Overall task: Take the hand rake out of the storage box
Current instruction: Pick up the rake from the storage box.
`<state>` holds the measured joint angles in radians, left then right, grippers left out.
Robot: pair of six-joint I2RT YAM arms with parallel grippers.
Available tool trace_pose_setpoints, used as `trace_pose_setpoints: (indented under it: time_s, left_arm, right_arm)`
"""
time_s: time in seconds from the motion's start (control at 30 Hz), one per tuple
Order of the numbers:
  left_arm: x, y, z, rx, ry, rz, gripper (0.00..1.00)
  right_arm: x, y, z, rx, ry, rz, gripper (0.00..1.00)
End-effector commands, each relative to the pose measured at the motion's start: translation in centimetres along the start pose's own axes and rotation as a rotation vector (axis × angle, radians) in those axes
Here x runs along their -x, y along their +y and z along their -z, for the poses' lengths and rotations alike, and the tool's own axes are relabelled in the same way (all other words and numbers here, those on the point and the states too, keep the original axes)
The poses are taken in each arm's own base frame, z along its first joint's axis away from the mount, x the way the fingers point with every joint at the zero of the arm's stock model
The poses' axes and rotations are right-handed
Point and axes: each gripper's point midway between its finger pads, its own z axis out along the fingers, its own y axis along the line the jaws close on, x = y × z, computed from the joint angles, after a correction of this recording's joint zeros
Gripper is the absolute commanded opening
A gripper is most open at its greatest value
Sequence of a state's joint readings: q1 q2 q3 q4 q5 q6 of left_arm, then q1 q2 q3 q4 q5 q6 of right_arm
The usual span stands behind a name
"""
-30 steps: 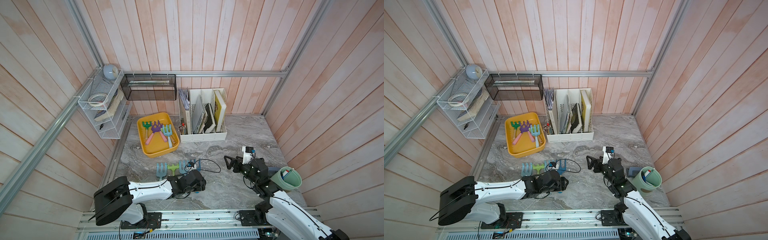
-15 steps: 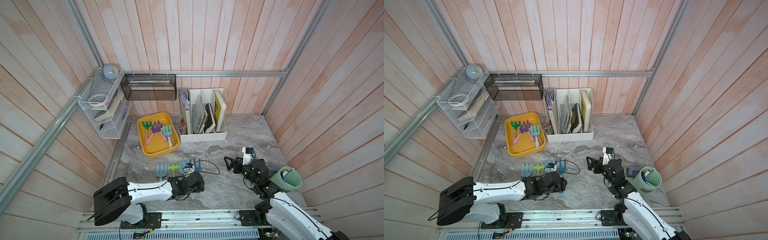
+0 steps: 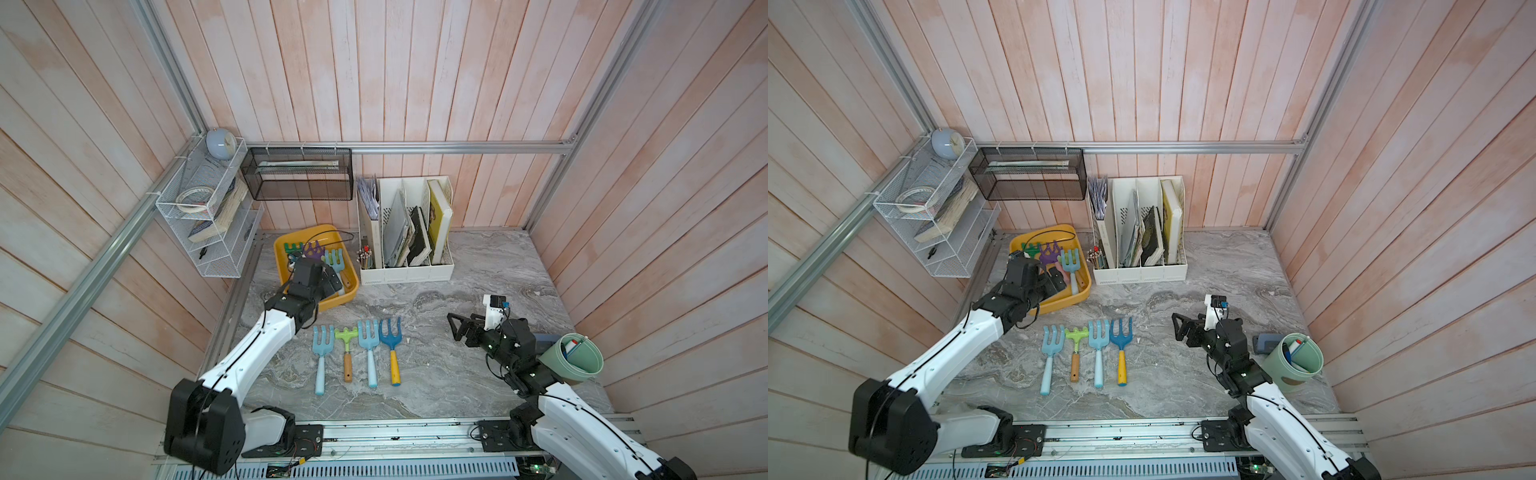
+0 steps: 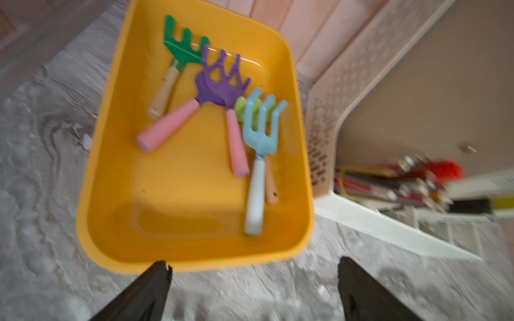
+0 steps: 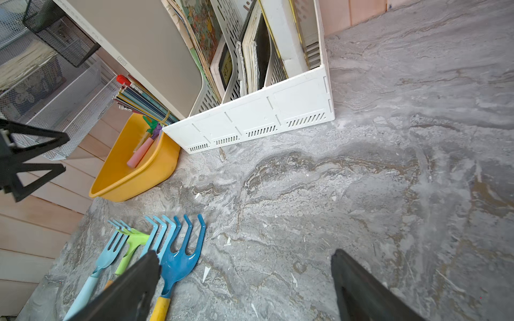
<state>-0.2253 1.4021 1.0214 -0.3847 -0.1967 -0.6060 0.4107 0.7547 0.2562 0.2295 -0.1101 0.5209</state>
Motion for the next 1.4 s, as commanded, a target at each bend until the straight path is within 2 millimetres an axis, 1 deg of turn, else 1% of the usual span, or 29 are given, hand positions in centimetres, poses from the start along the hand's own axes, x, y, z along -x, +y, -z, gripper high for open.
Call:
trace_pose_setpoints:
  time_s: [0.0, 0.03, 0.07, 0.1, 0.13, 0.17, 0.27, 0.33, 0.37, 0.47, 0.6, 0.77, 0.9, 1.03, 1.2, 1.27, 1.33, 1.37]
  left_arm:
    - [-0.9, 2.9, -5.1, 0.079, 0.140, -0.158, 0.87]
    - [-0.3, 3.6, -6.5, 0.110, 0.157, -0.163, 0.79]
    - [0.4, 4.1, -7.8, 0.132, 0.169, -0.160, 0.65]
    - [0.9, 4.5, -9.0, 0.148, 0.170, -0.162, 0.55]
    - [1.5, 4.7, -10.3, 0.153, 0.172, -0.177, 0.46]
    - [2.1, 4.9, -11.4, 0.164, 0.169, -0.203, 0.43]
    - [4.2, 6.2, -13.7, 0.254, 0.167, -0.287, 0.40]
    - [5.1, 6.4, -14.8, 0.256, 0.174, -0.333, 0.39]
    - [5.2, 6.7, -15.2, 0.254, 0.179, -0.347, 0.40]
    - [6.0, 7.9, -16.1, 0.269, 0.189, -0.333, 0.40]
    - [7.4, 8.4, -17.8, 0.272, 0.177, -0.328, 0.40]
    - [7.5, 8.9, -19.7, 0.298, 0.219, -0.312, 0.40]
    - [7.1, 9.1, -20.3, 0.298, 0.229, -0.289, 0.40]
    - [6.8, 10.2, -20.8, 0.344, 0.238, -0.255, 0.42]
    - [6.3, 9.9, -21.7, 0.310, 0.244, -0.225, 0.42]
    - [5.8, 9.9, -22.2, 0.303, 0.259, -0.219, 0.42]
    - [5.5, 9.9, -22.3, 0.299, 0.267, -0.209, 0.41]
    - [5.3, 9.9, -22.4, 0.296, 0.271, -0.205, 0.37]
  right_arm:
    - [1.0, 0.3, -0.2, 0.007, -0.035, 0.028, 0.98]
    - [1.1, 0.2, -0.3, 0.005, -0.040, 0.033, 0.98]
    - [1.2, 0.3, -0.5, 0.006, -0.042, 0.041, 0.98]
    - [1.4, 0.3, -0.6, 0.008, -0.045, 0.050, 0.98]
    - [1.6, 0.4, -0.8, 0.011, -0.048, 0.056, 0.98]
    - [1.8, 0.6, -1.0, 0.016, -0.048, 0.060, 0.98]
    - [2.7, 1.4, -1.4, 0.040, -0.047, 0.059, 0.98]
    - [3.1, 2.0, -1.4, 0.066, -0.054, 0.060, 0.98]
    - [3.4, 2.3, -1.3, 0.077, -0.062, 0.063, 0.98]
    - [3.6, 2.3, -1.1, 0.078, -0.082, 0.080, 0.98]
    - [3.7, 2.0, -1.1, 0.064, -0.095, 0.099, 0.98]
    - [3.7, 1.9, -1.3, 0.056, -0.089, 0.112, 0.98]
    - [3.7, 1.8, -1.4, 0.051, -0.085, 0.116, 0.98]
    - [3.6, 1.8, -1.5, 0.050, -0.082, 0.119, 0.98]
    - [3.3, 1.7, -1.5, 0.046, -0.071, 0.122, 0.98]
    - [3.3, 1.6, -1.6, 0.044, -0.070, 0.122, 0.98]
    - [3.3, 1.5, -1.6, 0.041, -0.072, 0.124, 0.98]
    - [3.3, 1.5, -1.6, 0.040, -0.071, 0.124, 0.98]
